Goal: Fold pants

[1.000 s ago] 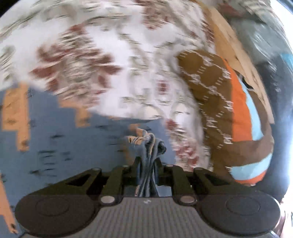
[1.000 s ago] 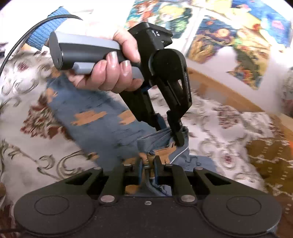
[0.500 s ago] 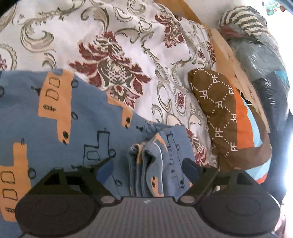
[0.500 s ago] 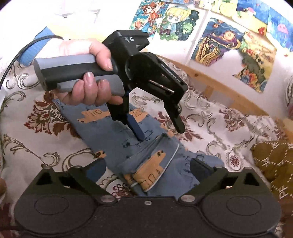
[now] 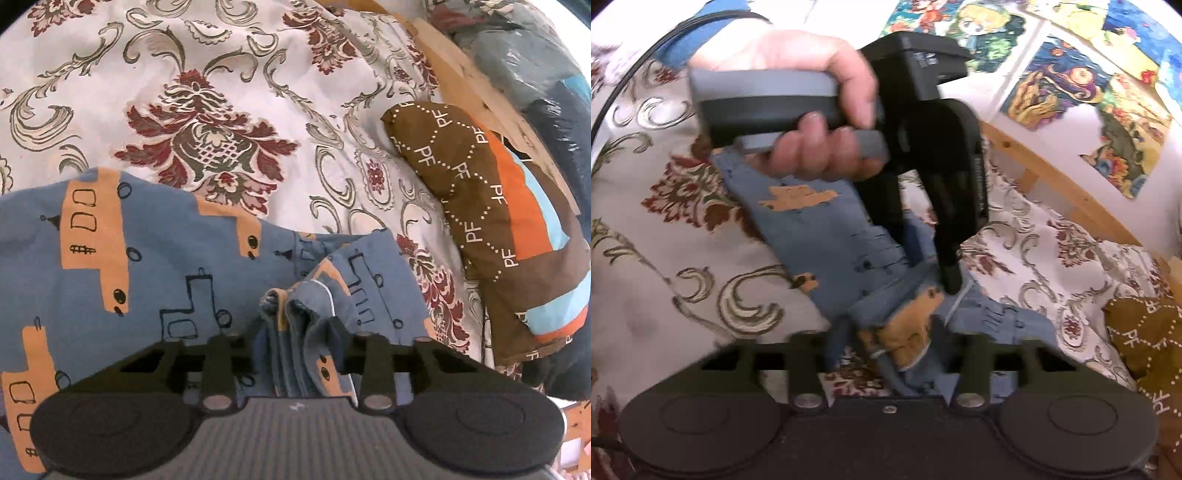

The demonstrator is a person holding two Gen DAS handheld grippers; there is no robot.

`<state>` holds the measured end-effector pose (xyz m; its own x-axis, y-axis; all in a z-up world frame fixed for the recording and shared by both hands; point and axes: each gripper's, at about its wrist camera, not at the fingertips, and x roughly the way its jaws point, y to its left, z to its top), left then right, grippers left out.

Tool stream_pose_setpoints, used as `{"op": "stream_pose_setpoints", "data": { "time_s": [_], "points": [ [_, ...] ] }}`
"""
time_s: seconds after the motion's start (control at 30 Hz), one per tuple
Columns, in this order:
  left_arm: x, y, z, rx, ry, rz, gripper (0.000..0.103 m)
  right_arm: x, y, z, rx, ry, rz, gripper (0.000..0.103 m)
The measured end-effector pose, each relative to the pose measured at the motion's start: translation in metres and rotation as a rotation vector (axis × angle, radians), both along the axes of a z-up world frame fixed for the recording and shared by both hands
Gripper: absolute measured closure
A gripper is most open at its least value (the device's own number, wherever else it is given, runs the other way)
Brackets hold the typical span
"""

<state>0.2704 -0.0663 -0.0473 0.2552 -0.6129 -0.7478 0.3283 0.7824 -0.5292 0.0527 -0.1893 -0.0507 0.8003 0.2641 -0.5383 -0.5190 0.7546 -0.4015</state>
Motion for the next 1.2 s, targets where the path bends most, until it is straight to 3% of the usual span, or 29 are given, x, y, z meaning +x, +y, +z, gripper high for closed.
{"op": "stream_pose_setpoints", "data": {
  "time_s": [0.1, 0.23, 0.47, 0.7, 1.0, 1.2],
  "points": [
    [0.000, 0.002, 0.002, -0.024, 0.000, 0.001, 0.087, -0.003, 0.002, 0.003, 0.006, -0.010, -0.009, 0.088],
    [-0.002, 0.002, 0.009, -0.009, -0.009, 0.001, 0.090, 0.002, -0.001, 0.014, 0.055, 0.010, -0.044, 0.090],
    [-0.001, 0.024, 0.026, -0.028, -0.015, 0.013, 0.091, 0.008, 0.020, 0.038, 0.145, 0.031, -0.041, 0.091],
    [0.007, 0.072, 0.034, -0.035, -0.011, 0.044, 0.091, 0.030, 0.057, 0.050, 0.227, 0.091, 0.032, 0.091],
    [0.016, 0.138, 0.030, -0.020, -0.004, 0.086, 0.091, 0.053, 0.109, 0.047, 0.287, 0.173, 0.113, 0.091],
    [0.024, 0.162, 0.017, 0.009, 0.017, 0.090, 0.091, 0.061, 0.126, 0.032, 0.260, 0.219, 0.135, 0.090]
  ]
}}
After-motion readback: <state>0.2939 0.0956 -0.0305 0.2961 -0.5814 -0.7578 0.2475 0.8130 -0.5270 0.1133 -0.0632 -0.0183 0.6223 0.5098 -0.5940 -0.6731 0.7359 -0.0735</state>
